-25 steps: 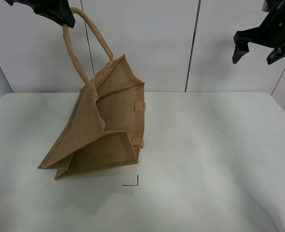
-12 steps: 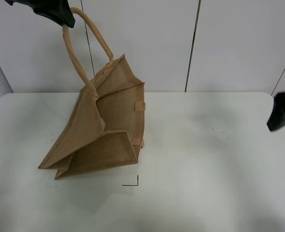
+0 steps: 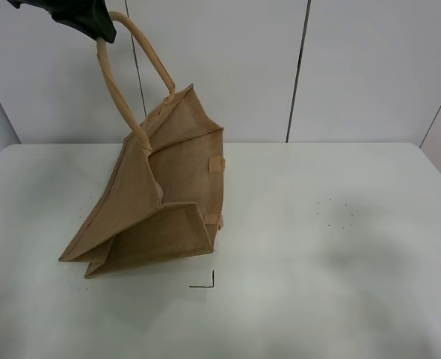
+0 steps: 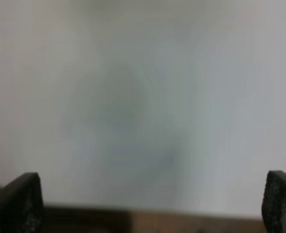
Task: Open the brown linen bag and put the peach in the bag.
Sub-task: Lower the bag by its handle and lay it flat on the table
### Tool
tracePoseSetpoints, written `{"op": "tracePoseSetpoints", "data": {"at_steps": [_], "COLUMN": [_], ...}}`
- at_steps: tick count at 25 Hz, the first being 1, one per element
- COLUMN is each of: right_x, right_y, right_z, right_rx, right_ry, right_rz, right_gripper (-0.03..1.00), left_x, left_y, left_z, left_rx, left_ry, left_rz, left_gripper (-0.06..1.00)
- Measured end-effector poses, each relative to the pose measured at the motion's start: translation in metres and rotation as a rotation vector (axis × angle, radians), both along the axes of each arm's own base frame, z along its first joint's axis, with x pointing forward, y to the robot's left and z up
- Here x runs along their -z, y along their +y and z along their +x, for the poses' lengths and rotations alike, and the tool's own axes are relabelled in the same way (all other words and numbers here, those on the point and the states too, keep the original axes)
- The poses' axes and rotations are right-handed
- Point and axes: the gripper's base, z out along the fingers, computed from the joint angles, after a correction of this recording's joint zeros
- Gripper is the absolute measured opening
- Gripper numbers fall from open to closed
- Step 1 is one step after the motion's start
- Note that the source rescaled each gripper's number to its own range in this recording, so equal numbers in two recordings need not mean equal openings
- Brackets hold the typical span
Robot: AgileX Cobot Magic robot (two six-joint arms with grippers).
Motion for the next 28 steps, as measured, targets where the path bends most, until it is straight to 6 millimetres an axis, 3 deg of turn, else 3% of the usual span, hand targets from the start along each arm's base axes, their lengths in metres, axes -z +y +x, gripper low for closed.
{"op": "tracePoseSetpoints", "data": {"at_steps": [6,22,28], "right_x": [-0.011,-0.015,-0.015], "right_y": [0.000,-0.001,-0.002], "right_z": [-0.028,-0.052,-0.071], "right_rx": [0.006,0.025,0.036], "right_ry": [-0.211,-0.366,-0.489], "right_rz": [-0.005,-0.005,-0.007], "right_gripper": [1.00,1.00,1.00], "left_x": [0.000,0.000,0.000], "left_y": [0.000,0.000,0.000], "left_z": [0.000,0.000,0.000], "left_rx": [0.000,0.002,0.005], "left_ry": [0.000,-0.001,-0.001], "left_rz": [0.000,0.002,0.004], "left_gripper": [0.00,0.00,0.00]}}
